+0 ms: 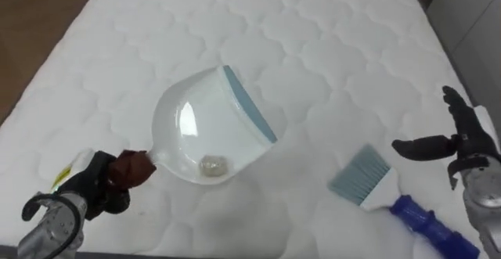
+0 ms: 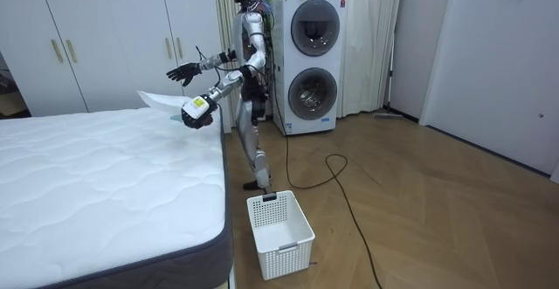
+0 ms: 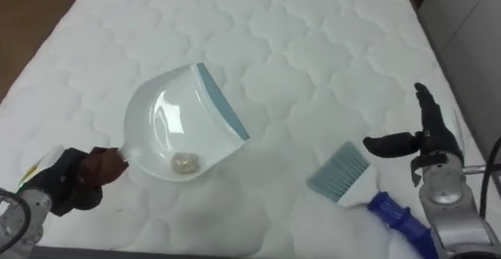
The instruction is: Clean bed
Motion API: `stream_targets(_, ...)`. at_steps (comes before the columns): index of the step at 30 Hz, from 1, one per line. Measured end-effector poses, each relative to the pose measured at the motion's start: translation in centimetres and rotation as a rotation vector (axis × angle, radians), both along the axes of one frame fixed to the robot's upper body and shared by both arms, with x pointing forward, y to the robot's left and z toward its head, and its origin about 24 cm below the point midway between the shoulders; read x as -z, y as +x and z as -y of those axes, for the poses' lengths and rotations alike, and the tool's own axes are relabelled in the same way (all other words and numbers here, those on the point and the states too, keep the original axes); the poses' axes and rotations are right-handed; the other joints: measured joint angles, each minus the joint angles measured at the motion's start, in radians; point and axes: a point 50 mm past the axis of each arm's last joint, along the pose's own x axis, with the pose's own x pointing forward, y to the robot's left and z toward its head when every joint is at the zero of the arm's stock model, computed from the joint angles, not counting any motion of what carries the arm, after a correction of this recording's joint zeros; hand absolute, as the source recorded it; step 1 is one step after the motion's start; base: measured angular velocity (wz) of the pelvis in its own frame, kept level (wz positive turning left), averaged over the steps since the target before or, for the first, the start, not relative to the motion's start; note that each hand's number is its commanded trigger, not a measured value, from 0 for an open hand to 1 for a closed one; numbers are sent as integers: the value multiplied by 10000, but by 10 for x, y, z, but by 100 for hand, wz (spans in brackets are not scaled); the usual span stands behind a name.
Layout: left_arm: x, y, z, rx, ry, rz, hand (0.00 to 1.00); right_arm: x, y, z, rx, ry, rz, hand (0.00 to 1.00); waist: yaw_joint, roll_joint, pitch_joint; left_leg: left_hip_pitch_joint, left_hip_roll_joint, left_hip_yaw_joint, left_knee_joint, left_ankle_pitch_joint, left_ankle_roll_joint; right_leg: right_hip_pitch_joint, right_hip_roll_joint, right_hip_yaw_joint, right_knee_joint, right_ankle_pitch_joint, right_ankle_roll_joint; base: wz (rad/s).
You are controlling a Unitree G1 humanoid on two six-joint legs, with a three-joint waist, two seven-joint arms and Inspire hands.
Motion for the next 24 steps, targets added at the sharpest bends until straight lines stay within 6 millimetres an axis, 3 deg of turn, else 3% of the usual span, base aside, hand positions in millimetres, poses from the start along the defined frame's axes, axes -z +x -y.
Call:
stream_targets(1,2,-1,1,-26,-62,-35,100,0,0,0,126,218,96,0,-4,7,-1,-98,5,-15,82,-20,-12,34,-27,-170,-1,-36,-2,39)
stream_targets(3,4,-2,4,-36,-198,-67,100,0,0,0,370,367,240,0,-30,8,-5,-293,96,357,311,-43,5,49,-89,-460,61,-119,5,51)
stream_targets(7,9,-7,8,-246,-706,-111,100,1,0,-5,580,402,510,0,-193,17,-1,-673,548,2029,814,-33,46,292,-214,-1428,74,-359,2,72)
stream_targets(9,12,-10,8,-266,-736,-217,100,2,0,-10,587,517,633,0,-268,64,5,-734,681,2433,940,-27,78,454,-247,-1866,57,-481,9,68)
stream_targets(11,14,-12,11,-283,-858,-287,100,-2,0,-17,350,691,965,0,-226,225,41,-786,682,2373,976,-29,82,575,-273,-2234,56,-597,16,49)
stream_targets(14,17,-13,16,-296,-1054,-312,100,-9,-1,-29,-11,1010,1438,0,-167,464,-15,-834,555,2278,841,58,72,630,-383,-2609,188,-730,63,42)
stream_targets(20,-3,0,27,155,-1295,782,100,-12,-2,-39,-249,1576,1741,0,58,440,-26,-446,176,2005,167,286,67,973,-662,-3289,463,-855,259,39)
stream_targets(24,-8,3,30,473,-1374,1093,100,-7,-4,-50,-517,1755,1620,0,117,429,-18,-84,131,2067,-25,299,142,1047,-1010,-3245,1509,-894,353,46)
